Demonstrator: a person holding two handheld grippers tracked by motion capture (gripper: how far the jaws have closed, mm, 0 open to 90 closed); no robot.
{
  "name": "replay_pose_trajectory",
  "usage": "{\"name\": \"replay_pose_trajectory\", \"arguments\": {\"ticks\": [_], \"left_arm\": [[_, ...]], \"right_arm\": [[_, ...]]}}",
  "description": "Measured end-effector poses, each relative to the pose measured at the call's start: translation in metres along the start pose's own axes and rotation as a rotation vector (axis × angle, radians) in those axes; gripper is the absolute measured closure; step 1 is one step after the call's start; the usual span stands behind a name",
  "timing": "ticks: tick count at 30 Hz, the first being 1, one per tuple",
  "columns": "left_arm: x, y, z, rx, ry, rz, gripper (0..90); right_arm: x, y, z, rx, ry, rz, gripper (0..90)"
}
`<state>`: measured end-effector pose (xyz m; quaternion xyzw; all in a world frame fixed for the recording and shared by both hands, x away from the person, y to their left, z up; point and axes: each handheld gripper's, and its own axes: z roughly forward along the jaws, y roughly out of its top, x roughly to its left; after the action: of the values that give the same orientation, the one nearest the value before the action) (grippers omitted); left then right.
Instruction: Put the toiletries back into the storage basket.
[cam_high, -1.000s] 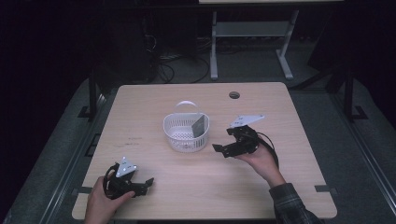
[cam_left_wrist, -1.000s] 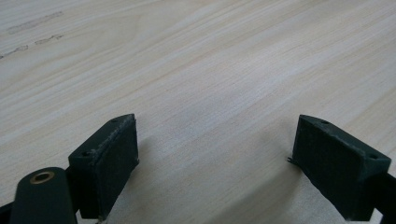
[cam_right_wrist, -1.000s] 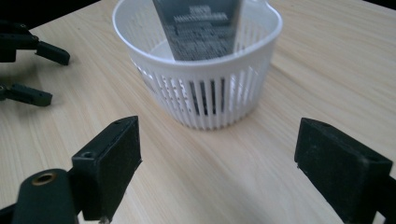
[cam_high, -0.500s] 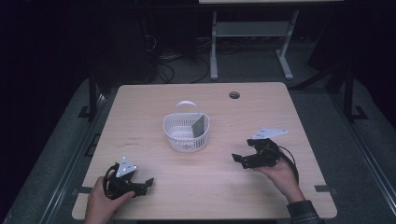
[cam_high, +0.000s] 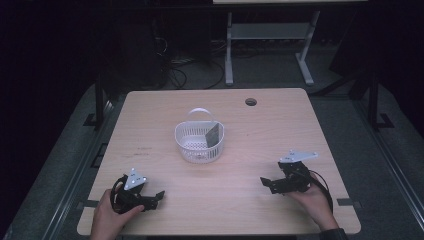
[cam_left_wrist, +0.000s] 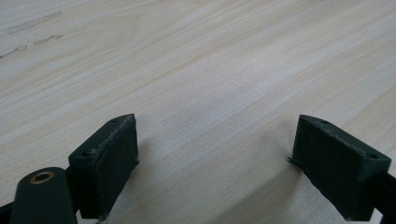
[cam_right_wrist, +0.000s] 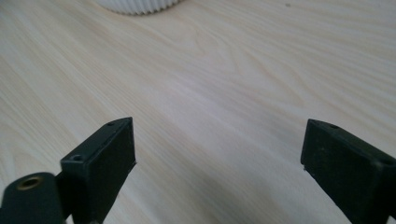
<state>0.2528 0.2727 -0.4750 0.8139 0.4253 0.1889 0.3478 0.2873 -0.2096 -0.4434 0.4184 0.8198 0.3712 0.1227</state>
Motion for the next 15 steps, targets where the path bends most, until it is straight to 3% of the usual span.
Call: {"name": "replay_pose_trajectory", "arguments": {"ticks": [8, 15], "left_arm": [[0.000, 0.000, 0.000, -0.001, -0.001, 0.000, 13.2], [0.000, 0.000, 0.000, 0.000, -0.001, 0.000, 13.1]], "right_arm": [[-0.007, -0.023, -0.002, 0.045, -0.063, 0.000, 6.0], [-0.012, -0.037, -0.002, 0.081, -0.075, 0.013, 3.0]]}}
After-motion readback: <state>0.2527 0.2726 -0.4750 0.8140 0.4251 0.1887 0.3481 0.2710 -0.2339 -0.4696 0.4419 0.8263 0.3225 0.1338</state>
